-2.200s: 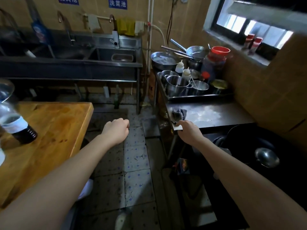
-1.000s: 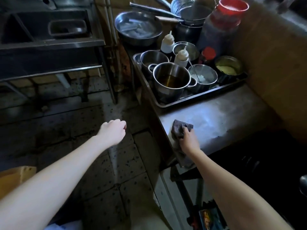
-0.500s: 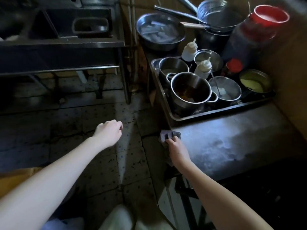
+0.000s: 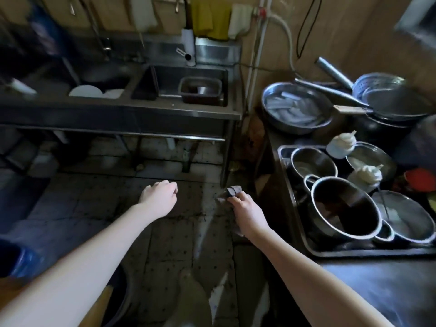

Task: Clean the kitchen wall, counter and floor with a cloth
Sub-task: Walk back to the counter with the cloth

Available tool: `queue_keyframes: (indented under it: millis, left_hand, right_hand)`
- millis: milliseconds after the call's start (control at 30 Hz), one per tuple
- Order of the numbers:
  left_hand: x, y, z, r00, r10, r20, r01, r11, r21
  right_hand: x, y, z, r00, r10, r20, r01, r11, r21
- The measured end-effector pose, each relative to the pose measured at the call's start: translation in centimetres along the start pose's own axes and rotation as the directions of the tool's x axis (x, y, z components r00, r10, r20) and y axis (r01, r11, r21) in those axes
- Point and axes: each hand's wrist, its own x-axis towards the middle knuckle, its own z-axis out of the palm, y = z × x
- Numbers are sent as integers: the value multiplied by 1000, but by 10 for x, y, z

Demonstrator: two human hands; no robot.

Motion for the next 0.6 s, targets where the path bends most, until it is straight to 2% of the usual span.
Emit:
queue_keyframes:
  millis: [133, 300, 467, 600]
  left_hand:
    - [59, -38, -27, 997, -30, -69, 28, 999, -28]
    - [126, -80, -58, 995, -61, -79, 60, 998, -16]
    - [181, -98, -87, 995, -35, -91, 34, 999, -3]
    - [220, -107, -103, 996, -21, -92, 20, 1000, -6]
  right_hand:
    - [77, -11, -19, 997, -30, -67, 26, 998, -56]
    - [167, -27, -43, 994, -22, -104, 15, 997, -69]
    - [230, -43, -56, 974, 33, -226, -20, 998, 60]
    - [274, -43, -64, 972, 15, -235, 1, 998, 67]
